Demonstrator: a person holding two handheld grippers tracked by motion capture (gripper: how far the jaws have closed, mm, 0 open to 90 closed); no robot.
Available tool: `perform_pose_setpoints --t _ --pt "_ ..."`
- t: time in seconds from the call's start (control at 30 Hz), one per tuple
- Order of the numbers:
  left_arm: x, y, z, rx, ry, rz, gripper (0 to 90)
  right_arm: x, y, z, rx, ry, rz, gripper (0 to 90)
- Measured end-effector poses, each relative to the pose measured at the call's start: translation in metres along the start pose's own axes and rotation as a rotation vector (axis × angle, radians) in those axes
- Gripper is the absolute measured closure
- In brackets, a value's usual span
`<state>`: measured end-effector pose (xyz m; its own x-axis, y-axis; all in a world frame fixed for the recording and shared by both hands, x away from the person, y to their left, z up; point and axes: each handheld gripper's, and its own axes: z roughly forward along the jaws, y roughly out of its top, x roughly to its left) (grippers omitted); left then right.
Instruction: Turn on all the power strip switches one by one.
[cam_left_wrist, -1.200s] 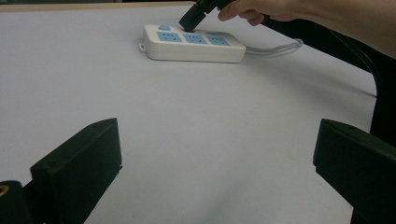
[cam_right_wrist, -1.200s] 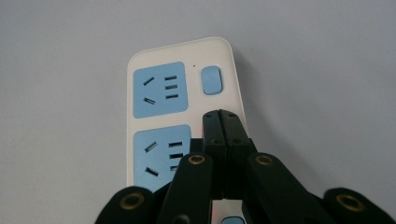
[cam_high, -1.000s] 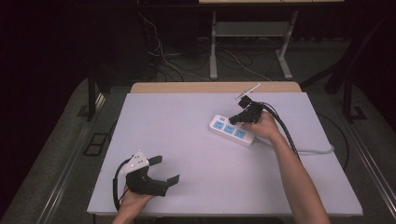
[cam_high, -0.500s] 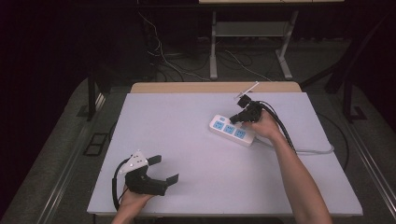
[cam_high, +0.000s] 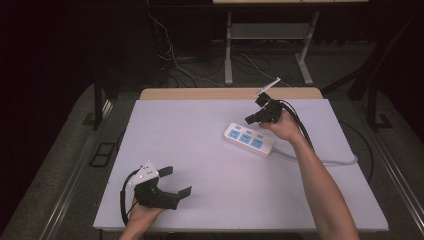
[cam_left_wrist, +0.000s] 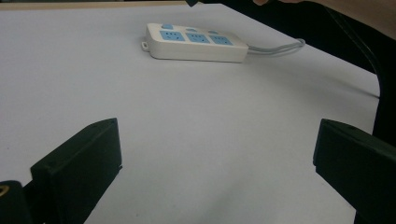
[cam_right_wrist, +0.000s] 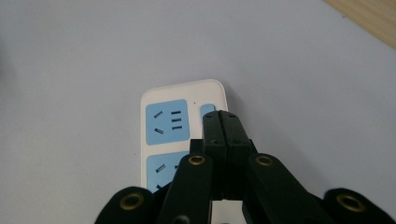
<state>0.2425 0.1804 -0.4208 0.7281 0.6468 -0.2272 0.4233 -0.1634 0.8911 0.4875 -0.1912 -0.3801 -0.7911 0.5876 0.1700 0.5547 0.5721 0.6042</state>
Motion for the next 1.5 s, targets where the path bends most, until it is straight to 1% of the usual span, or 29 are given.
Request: perform_pose_setpoints --t 0.03,0.07,0.2,0.33,0.4,0.47,0.53,0.67,0.77,0.97,1.23,1.3,1.37,1.4,1.47,1.5 --pt "0.0 0.0 0.0 0.0 0.001 0.002 0.0 0.002 0.005 0.0 0.005 -0.001 -0.003 90.0" --pt "0.0 0.0 0.0 0.0 0.0 0.001 0.0 0.002 0.005 0.0 0.005 -0.001 -0.003 90.0" --pt "0.0 0.0 -0.001 -0.002 0.0 0.002 0.0 0.005 0.015 0.001 0.004 -0.004 -0.01 90.0" --pt "0.0 0.0 -0.001 -0.005 0.0 0.001 0.0 0.007 0.021 0.006 0.009 -0.003 -0.022 90.0" --pt "0.0 0.0 -0.002 -0.006 0.0 0.002 0.0 0.008 0.022 0.008 0.011 -0.003 -0.02 90.0" --pt "0.001 0.0 -0.002 -0.008 -0.001 0.001 0.0 0.008 0.022 0.01 0.015 -0.005 -0.021 90.0" --pt "0.001 0.0 -0.002 -0.011 0.001 -0.003 0.0 0.008 0.022 0.016 0.031 -0.01 -0.02 90.0" --pt "0.001 0.001 -0.003 -0.013 0.002 -0.001 0.0 0.007 0.021 0.021 0.037 -0.013 -0.014 90.0" --pt "0.001 0.001 -0.003 -0.013 0.001 -0.002 0.0 0.006 0.02 0.026 0.034 -0.005 -0.005 90.0" --pt "0.001 0.001 -0.003 -0.014 0.002 0.0 0.0 0.004 0.02 0.031 0.032 -0.002 0.002 90.0" --pt "0.001 0.001 -0.004 -0.014 0.001 0.002 0.0 0.002 0.017 0.039 0.045 0.008 0.018 90.0" --pt "0.001 0.001 -0.004 -0.014 0.0 0.002 0.0 0.002 0.017 0.041 0.047 0.01 0.019 90.0" --pt "0.001 0.001 -0.004 -0.016 0.0 0.001 0.0 0.002 0.016 0.044 0.066 0.008 0.006 90.0" --pt "0.001 0.001 -0.004 -0.016 0.001 0.001 0.0 0.002 0.016 0.044 0.066 0.008 0.006 90.0" --pt "0.001 0.001 -0.004 -0.016 0.001 0.001 0.0 0.003 0.016 0.046 0.086 -0.004 -0.004 90.0" --pt "0.001 0.001 -0.004 -0.017 0.0 0.001 0.0 0.003 0.016 0.046 0.084 -0.001 0.0 90.0"
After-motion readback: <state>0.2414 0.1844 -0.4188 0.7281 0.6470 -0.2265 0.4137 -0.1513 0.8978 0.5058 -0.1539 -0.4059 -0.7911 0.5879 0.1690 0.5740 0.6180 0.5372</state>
